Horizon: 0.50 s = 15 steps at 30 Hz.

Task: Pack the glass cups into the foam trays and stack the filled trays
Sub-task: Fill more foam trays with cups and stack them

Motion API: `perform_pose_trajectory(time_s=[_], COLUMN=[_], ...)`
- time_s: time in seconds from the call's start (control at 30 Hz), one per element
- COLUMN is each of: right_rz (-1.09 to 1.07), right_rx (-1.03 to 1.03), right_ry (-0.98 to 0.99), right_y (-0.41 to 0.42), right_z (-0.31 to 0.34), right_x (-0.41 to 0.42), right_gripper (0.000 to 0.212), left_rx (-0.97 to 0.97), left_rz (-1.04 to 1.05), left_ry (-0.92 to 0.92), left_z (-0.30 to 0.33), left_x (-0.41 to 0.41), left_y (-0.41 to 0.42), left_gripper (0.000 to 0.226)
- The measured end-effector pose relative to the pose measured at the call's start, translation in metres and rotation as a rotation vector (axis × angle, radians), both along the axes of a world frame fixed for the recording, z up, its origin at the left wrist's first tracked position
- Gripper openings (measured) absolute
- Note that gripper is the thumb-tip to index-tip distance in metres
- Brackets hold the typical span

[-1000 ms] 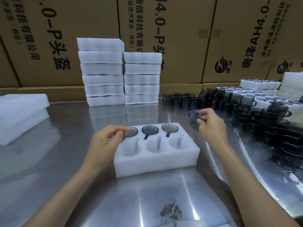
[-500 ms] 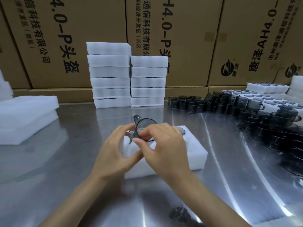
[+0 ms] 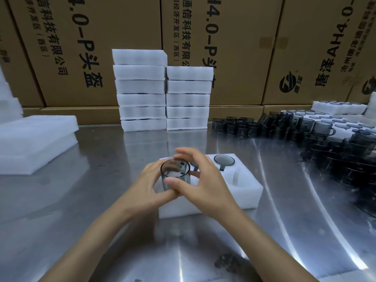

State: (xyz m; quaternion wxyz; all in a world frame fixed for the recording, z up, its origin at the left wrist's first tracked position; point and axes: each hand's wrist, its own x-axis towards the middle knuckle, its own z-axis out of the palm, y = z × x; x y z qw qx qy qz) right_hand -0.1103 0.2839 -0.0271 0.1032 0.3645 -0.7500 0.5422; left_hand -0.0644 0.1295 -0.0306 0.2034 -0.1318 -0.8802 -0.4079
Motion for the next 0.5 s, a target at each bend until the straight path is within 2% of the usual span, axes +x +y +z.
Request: perform_pose_trajectory(time_s=[0.17,0.5], right_rz=[-0.028,-0.097], right_rx=[0.011,0.129], right_ry=[0.004,-0.019], right_y=[-0.0081,-0.0051], right_z=[-0.0016,-0.0063], right_x=[-0.0022,-0.0059], right_gripper=[0.055,0.055], left_rx=[0.011,0.036], left_rz=[0.045,-0.083], left_ry=[-0.001,-0.148], left_z=[0.0011,-0.0005], left_x=[0.0014,0.0069], left_y=[-0.0040,-0.0030], left_gripper=[0.058,0.059])
